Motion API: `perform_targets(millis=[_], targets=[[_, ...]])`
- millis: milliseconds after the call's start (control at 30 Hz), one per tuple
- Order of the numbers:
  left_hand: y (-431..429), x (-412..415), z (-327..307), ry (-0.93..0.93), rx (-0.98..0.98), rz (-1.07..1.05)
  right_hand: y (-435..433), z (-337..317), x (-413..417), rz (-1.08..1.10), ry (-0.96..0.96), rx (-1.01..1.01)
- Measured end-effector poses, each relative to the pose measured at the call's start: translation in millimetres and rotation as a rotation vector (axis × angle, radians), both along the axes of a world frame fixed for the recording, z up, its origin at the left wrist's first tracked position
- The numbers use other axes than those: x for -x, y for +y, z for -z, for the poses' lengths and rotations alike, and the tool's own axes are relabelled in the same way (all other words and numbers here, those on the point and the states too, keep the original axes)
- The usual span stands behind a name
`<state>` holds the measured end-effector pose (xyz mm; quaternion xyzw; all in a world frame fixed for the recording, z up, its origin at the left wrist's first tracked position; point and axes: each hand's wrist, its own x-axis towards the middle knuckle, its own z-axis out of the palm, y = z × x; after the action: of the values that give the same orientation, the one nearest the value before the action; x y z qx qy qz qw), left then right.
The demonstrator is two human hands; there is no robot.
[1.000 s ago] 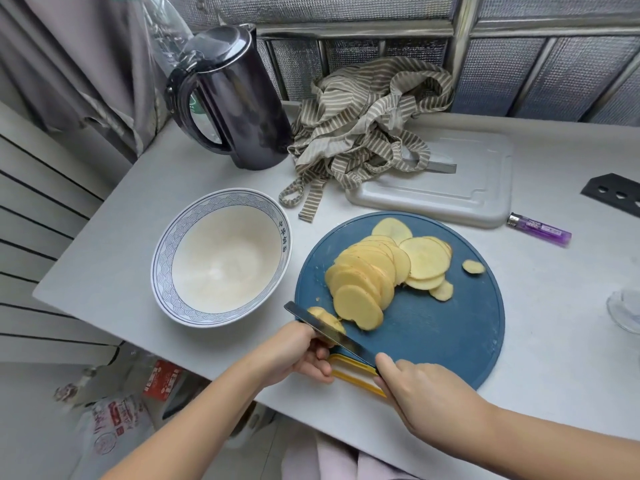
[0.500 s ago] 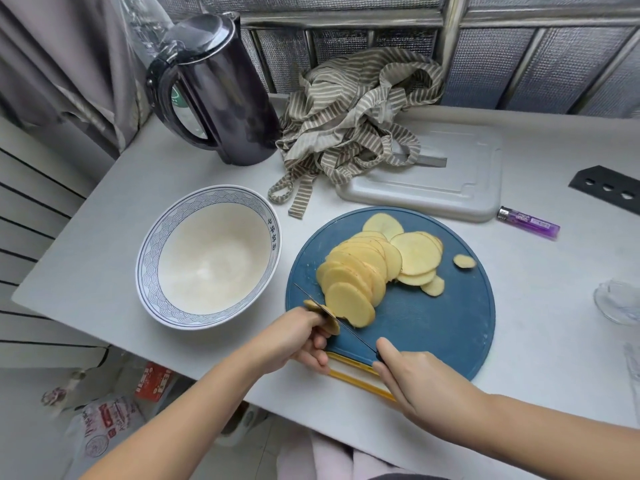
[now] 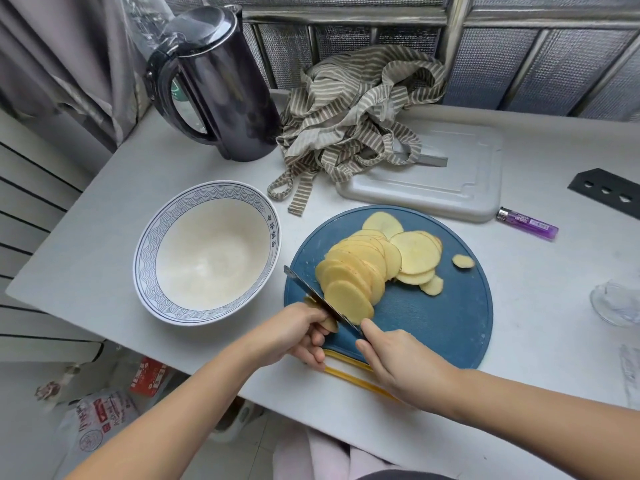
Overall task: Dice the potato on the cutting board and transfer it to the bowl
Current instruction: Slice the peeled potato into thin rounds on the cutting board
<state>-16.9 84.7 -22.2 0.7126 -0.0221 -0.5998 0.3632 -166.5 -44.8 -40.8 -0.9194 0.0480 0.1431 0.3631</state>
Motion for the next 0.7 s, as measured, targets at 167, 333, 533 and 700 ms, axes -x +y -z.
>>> perform_targets(millis=[167,333,533,700], targets=[[1,-2,2,-0.014,0.001,0.017,3,1,0,0.014,0.008,-0.023],[0,-1,0,-0.021,0.006,0.022,9,2,-12,0.023,0.003,-0.002],[1,0,-3,-0.059,-0.001,0.067,14,4,-19,0.045,0.022,0.026],[-1,3,-5,-0.100,-0.015,0.080,16,0,-22,0.068,0.045,0.026]])
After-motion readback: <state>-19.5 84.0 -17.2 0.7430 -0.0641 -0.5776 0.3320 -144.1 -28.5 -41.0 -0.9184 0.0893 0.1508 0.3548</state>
